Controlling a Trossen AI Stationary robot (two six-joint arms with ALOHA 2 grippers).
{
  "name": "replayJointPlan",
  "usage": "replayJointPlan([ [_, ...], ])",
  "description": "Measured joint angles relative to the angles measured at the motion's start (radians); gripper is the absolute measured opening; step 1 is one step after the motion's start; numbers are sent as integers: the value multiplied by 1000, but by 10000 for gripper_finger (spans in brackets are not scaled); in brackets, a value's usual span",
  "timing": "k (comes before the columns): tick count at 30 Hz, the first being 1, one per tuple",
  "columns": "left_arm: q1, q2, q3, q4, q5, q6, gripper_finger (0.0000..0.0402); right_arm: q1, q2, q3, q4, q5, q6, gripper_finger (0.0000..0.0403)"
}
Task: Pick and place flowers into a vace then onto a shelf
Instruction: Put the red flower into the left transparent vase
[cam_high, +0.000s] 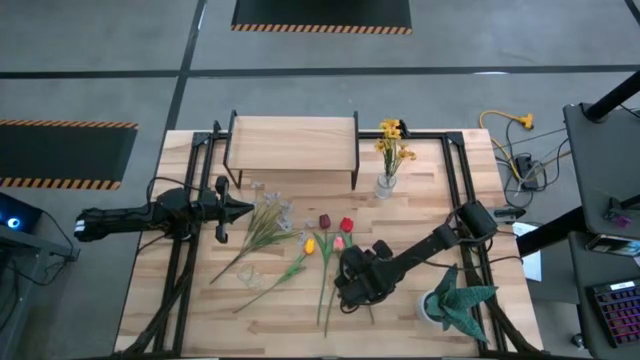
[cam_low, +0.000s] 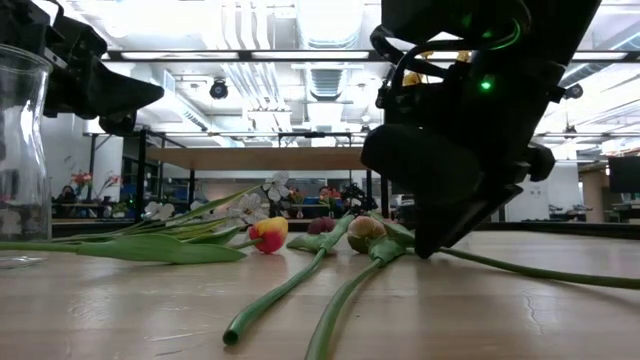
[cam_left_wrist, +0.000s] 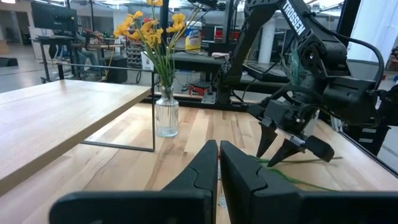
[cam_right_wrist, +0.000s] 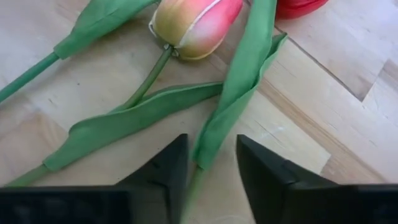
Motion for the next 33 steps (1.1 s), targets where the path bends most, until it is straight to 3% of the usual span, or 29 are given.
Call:
replayJointPlan([
  [7, 0, 0, 0, 0, 0, 0, 1, 0, -1, -1, -14, -4, -7, 21],
  [13, 0, 0, 0, 0, 0, 0, 1, -1, -35, -3, -76, -7, -6, 14],
  [19, 0, 0, 0, 0, -1, 0, 1, 3, -134, -3, -147, 56, 0, 13],
  [33, 0, 0, 0, 0, -1, 0, 1, 31, -491, -127, -147, 529, -164, 12],
])
